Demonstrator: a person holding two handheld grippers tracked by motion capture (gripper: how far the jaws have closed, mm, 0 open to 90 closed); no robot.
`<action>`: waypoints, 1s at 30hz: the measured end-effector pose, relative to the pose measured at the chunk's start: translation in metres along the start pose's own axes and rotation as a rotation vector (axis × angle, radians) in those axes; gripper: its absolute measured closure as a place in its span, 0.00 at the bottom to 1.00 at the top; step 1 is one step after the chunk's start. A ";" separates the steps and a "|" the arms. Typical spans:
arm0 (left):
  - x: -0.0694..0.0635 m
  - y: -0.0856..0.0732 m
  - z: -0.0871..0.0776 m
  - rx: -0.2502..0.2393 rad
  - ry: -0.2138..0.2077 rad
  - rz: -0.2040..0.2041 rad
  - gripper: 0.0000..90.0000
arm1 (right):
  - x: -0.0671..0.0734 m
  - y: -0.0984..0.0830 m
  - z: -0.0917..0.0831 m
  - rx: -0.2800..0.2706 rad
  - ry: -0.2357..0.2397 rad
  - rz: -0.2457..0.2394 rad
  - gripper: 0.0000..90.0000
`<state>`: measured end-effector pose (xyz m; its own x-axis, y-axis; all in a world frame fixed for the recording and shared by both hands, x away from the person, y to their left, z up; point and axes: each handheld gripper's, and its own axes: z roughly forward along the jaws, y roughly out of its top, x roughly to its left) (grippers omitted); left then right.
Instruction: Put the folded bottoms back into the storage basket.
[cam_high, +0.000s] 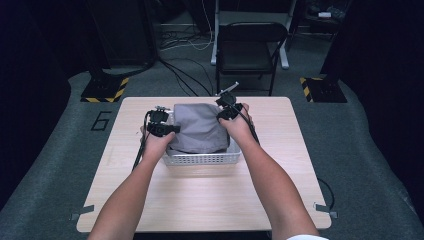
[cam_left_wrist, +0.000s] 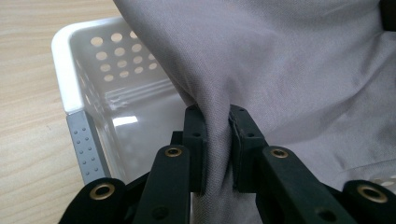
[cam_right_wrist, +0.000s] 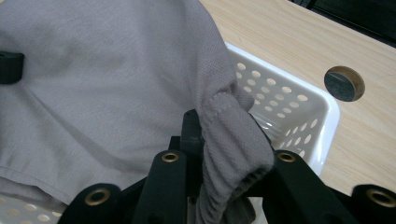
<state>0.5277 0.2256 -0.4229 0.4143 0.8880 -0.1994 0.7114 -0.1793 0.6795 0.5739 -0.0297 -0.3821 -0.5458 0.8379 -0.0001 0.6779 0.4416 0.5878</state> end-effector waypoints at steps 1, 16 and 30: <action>-0.001 0.000 0.001 -0.001 0.000 -0.012 0.88 | 0.001 -0.001 0.001 0.001 0.000 0.005 0.84; 0.000 -0.004 0.009 0.024 0.014 -0.010 0.87 | 0.000 -0.007 0.010 -0.012 -0.002 0.001 0.83; 0.003 -0.008 0.012 0.055 0.025 -0.029 0.87 | 0.005 -0.007 0.017 0.001 0.000 0.000 0.83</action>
<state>0.5295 0.2246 -0.4372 0.3790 0.9034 -0.2005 0.7533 -0.1753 0.6340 0.5746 -0.0235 -0.4003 -0.5459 0.8378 -0.0002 0.6784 0.4422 0.5868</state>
